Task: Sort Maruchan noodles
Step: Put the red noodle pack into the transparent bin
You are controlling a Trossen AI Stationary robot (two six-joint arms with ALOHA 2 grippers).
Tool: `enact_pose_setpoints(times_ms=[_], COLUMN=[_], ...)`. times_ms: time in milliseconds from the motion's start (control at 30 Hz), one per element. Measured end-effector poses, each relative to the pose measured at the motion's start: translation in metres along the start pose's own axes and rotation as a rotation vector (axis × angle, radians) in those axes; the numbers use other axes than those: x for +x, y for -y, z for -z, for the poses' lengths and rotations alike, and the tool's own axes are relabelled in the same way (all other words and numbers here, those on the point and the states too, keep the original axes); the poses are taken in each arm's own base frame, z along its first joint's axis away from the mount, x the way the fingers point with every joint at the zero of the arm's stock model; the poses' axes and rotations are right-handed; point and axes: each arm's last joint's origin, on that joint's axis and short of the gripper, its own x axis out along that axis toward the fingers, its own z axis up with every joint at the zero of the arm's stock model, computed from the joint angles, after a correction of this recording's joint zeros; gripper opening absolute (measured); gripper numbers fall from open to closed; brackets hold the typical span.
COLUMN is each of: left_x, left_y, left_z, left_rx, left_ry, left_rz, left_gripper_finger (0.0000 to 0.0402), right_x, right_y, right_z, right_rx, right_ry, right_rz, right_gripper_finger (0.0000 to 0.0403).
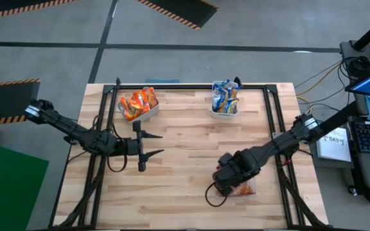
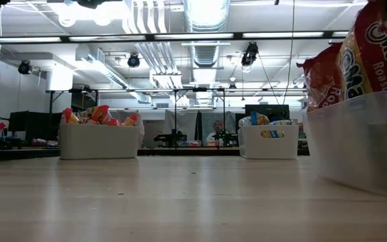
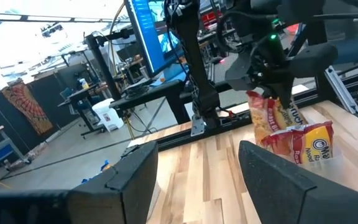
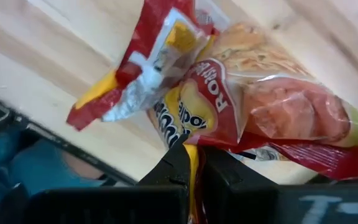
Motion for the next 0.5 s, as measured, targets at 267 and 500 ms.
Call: enact_pose_setpoints(times_ms=[267,500], left_x=[0.002,0.005], left_y=[-0.001,0.002], left_z=[-0.008,-0.006], left_rx=[-0.009,-0.001], left_ry=[0.018,0.000], left_rz=[-0.005,0.003], left_gripper_finger=[0.0208,0.0208], right_x=[0.007,0.016], right_y=[-0.003,-0.002], right_z=[0.000,0.001], right_rx=[0.021,0.032], right_ry=[0.005,-0.060], right_rz=[0.024,0.108], right_gripper_finger=[0.0017,0.0092])
